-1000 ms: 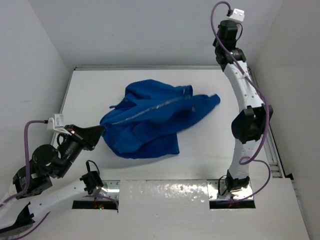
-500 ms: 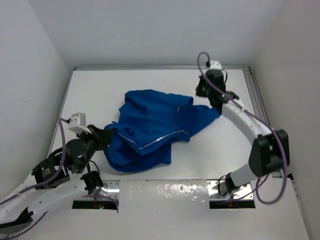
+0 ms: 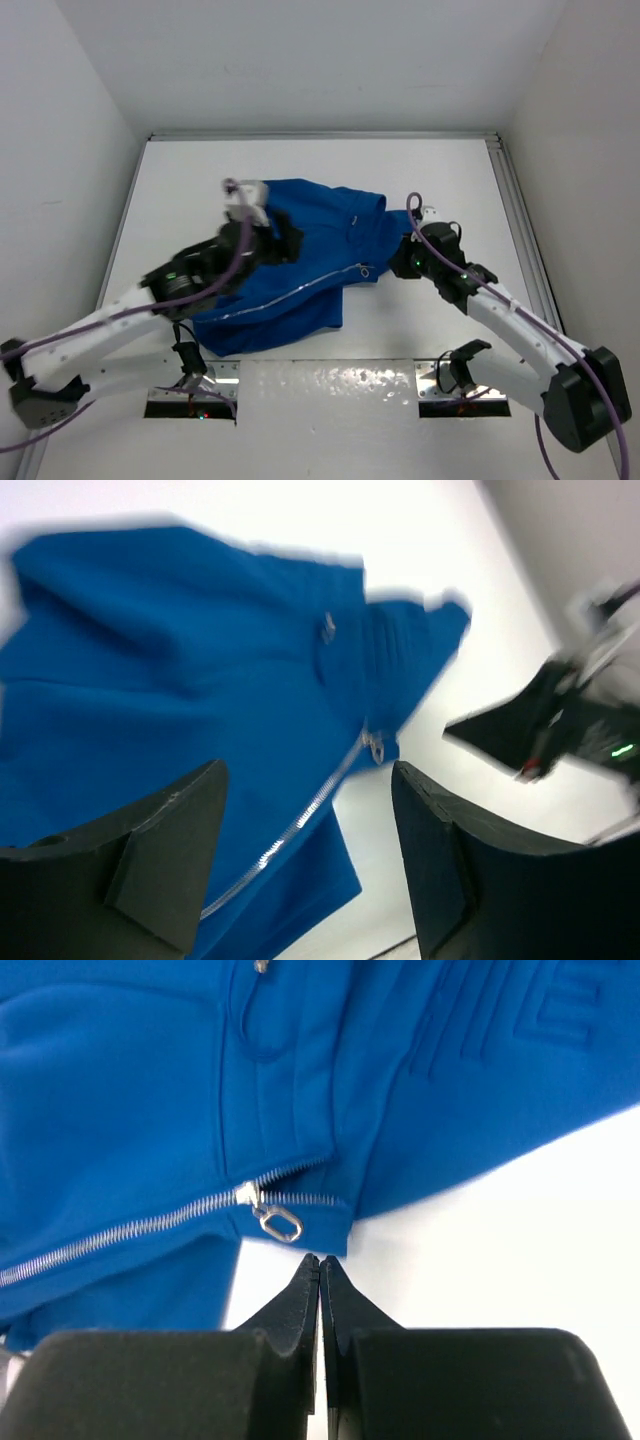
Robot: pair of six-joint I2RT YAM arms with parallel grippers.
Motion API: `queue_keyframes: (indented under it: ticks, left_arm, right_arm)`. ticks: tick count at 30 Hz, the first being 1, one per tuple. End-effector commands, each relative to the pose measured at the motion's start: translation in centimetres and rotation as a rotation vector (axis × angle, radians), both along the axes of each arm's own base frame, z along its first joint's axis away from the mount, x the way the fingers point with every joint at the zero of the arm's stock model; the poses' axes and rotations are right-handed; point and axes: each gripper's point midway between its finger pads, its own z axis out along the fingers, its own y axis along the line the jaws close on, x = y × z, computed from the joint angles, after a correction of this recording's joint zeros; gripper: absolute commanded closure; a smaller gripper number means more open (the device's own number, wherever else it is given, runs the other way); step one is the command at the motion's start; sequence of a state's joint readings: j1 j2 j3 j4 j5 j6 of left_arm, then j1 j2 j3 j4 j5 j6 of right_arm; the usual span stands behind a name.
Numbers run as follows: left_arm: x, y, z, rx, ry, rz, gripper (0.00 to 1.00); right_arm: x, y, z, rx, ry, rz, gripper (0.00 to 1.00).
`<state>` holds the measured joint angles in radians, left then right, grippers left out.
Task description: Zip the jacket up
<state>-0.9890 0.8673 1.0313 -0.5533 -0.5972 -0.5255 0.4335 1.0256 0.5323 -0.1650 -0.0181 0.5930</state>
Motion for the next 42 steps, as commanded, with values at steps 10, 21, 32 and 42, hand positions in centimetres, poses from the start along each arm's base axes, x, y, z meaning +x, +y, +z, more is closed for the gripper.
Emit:
queue_keyframes:
  ticks: [10,21,32,42]
  left_arm:
    - [1.8,-14.0,-15.6,0.319,0.052,-0.532,0.3]
    - [4.1,-15.5,-24.6,0.552,0.116,-0.556,0.42]
    - [2.6,-15.7,-16.5,0.259,-0.047,-0.547,1.0]
    - [0.9,-14.5,-13.3,0.101,-0.106,-0.539,1.0]
  right_arm:
    - [-2.7,-1.8,1.5,0.071,-0.058,-0.085,1.0]
    - [-3.9,-2.7,2.2,0.07,-0.093,-0.09,0.97]
    - [-4.7,3.2,4.4,0.275,-0.076,0.189,0.97]
    - [-3.9,6.5,8.6,0.42,-0.105,0.301,0.76]
